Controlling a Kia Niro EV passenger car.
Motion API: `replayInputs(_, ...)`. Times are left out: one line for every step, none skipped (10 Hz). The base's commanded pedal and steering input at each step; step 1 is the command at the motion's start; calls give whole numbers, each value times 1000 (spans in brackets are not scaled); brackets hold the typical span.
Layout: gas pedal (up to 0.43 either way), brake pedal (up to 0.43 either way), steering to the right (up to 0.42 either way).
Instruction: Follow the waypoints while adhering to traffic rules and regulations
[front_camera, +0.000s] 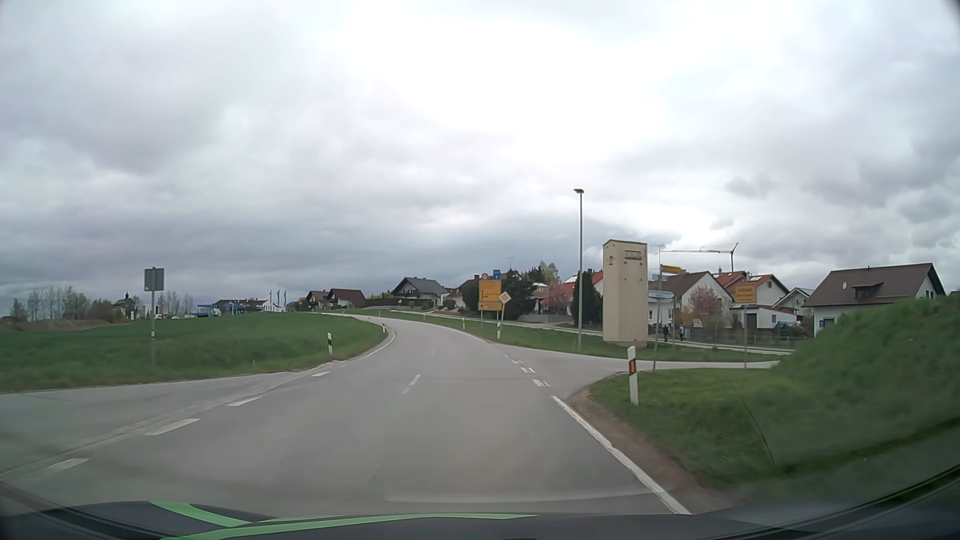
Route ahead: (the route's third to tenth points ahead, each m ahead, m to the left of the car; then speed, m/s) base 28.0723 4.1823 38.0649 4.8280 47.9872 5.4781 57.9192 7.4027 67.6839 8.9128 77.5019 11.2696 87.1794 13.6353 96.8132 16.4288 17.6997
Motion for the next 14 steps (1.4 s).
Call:
replayInputs(150, 0, -8)
replayInputs(150, 0, -8)
replayInputs(150, 0, -8)
replayInputs(150, 0, -8)
replayInputs(150, 0, -8)
replayInputs(150, 0, -8)
replayInputs(157, 0, -9)
replayInputs(157, 0, -9)
replayInputs(157, 0, -11)
replayInputs(157, 0, -12)
replayInputs(157, 0, -12)
replayInputs(157, 0, -12)
replayInputs(157, 0, -13)
replayInputs(157, 0, -14)
